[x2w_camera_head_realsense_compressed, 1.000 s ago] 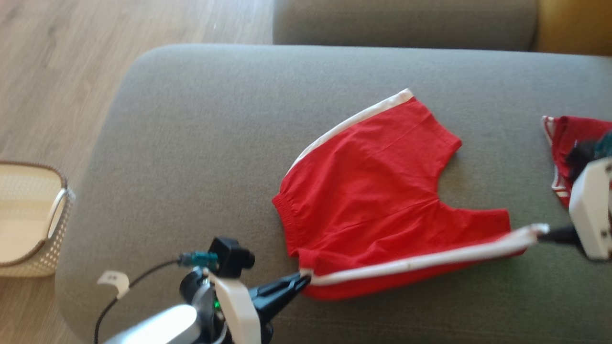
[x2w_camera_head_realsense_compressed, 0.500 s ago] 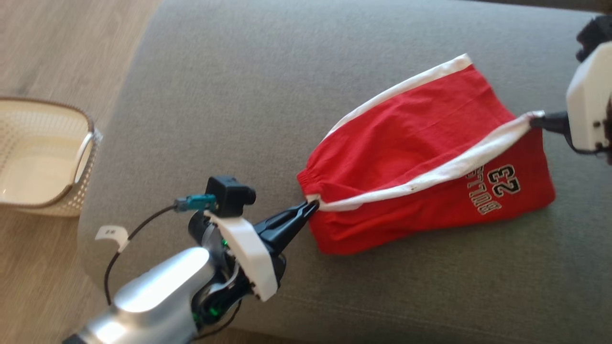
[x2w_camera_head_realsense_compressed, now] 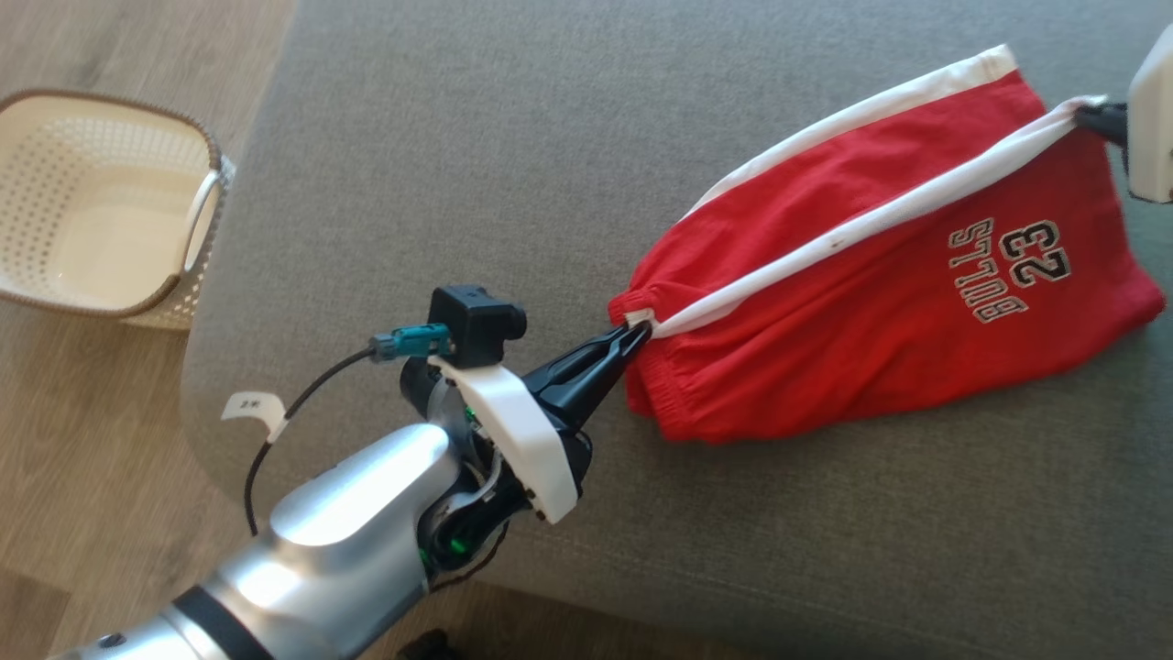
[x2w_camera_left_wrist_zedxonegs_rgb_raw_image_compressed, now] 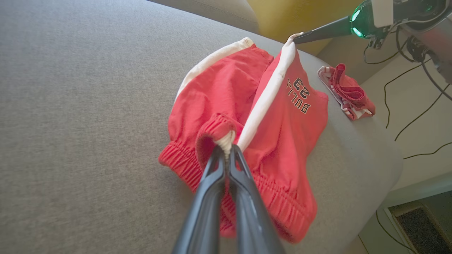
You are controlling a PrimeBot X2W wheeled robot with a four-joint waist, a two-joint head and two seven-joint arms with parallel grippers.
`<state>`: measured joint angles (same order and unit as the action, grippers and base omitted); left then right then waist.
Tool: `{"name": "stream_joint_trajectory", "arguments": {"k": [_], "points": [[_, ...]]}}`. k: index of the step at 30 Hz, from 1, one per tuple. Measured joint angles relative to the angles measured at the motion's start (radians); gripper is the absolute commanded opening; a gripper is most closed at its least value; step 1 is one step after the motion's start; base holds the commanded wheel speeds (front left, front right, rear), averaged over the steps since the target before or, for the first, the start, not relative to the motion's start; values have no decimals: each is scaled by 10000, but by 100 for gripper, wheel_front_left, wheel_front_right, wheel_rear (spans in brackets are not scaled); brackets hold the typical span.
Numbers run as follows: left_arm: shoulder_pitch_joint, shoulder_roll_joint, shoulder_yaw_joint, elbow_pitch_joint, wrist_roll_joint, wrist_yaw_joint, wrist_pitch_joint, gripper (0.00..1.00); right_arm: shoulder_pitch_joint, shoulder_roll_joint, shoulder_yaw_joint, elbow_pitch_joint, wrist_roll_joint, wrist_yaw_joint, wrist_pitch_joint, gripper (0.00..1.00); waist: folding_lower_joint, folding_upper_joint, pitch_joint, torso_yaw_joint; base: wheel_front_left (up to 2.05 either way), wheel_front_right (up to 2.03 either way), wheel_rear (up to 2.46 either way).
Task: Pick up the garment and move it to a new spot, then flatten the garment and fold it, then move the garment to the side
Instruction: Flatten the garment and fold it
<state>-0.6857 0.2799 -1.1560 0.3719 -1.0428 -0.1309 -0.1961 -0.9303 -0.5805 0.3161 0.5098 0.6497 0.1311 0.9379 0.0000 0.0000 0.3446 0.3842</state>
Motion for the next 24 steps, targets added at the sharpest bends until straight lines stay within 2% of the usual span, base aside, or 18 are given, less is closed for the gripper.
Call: {"name": "stream_joint_trajectory", "arguments": {"k": [9, 24], "points": [[-520, -353, -134, 573, -98, 0, -347, 0, -496, -128, 627, 915, -65, 0, -1519, 0, 0, 0, 450, 265, 0, 0, 0], [-775, -1093, 675, 1916, -23, 0, -533, 0, -1219, -309, 1866, 1801, 282, 0, -3260, 0, 0, 0, 668, 366, 0, 0, 0]]}}
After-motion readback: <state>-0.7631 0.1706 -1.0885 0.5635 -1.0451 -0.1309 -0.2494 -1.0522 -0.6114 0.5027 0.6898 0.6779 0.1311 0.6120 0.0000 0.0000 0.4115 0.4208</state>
